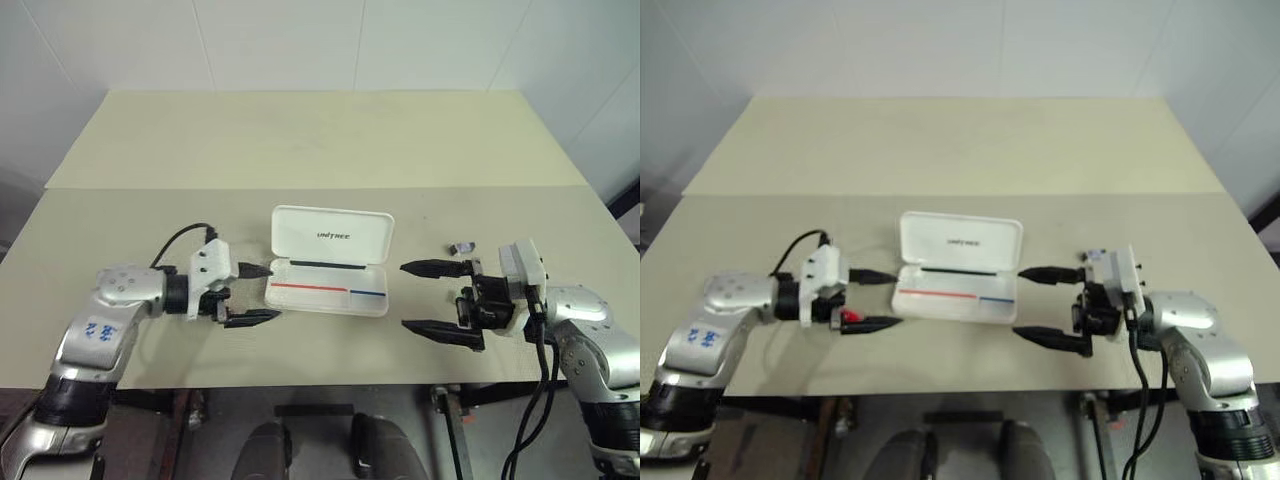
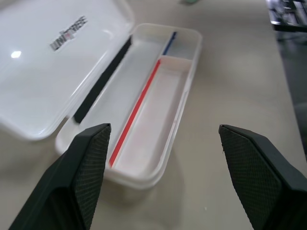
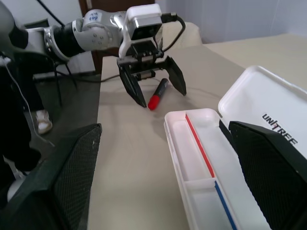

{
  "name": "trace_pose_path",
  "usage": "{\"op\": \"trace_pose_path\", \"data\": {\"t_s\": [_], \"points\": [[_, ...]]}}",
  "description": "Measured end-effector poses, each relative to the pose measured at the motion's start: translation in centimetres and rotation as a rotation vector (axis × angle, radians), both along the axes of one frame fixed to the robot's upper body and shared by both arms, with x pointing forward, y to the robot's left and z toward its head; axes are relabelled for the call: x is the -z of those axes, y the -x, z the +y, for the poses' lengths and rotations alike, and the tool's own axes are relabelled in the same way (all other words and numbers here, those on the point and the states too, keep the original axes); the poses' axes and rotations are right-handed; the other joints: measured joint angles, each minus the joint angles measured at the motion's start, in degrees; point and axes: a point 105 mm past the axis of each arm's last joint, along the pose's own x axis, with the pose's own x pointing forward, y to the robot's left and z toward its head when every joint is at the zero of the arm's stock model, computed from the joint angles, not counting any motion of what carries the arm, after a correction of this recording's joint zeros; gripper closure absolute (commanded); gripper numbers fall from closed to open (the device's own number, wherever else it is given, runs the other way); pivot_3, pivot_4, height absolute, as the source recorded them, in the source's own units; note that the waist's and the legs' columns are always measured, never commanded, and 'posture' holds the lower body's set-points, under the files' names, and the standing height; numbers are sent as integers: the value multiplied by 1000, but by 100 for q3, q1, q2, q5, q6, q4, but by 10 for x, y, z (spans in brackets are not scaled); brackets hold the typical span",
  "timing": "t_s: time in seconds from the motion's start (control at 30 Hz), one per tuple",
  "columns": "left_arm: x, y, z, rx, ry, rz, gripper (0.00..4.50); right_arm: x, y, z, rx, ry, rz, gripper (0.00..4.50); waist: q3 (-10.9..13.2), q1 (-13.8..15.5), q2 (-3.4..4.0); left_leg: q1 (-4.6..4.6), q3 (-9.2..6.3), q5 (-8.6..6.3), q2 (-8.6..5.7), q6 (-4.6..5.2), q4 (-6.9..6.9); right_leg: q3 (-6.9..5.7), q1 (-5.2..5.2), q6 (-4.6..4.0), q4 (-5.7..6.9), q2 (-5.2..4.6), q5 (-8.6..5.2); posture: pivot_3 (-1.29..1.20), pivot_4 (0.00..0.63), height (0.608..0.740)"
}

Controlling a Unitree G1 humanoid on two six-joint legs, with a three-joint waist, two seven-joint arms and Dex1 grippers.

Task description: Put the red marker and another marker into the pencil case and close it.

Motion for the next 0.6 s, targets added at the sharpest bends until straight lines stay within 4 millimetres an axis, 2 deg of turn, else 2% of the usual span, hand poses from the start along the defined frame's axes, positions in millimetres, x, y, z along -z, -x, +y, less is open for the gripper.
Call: {"op": "trace_pose_path", "data": {"t_s": [0.2,0.4,0.6], "points": [[-3,5,16,-234,76,-71,733,-1,-13,-6,1,41,-51,0,0,15,0,4,-5,1,3,-2,-2,2,1,-1,3,-8,0,0,150,740],[-3,2,34,-571,204,-109,733,1,-16,-5,-33,64,-52,0,0,28,0,8,-15,1,2,-2,-1,5,2,1,9,-9,1,0,150,740],[-1,3,56,-830,298,-120,733,5,-18,-5,-47,75,-35,0,0,27,0,11,-15,1,1,-4,-2,11,2,1,8,-11,1,0,150,740]]}}
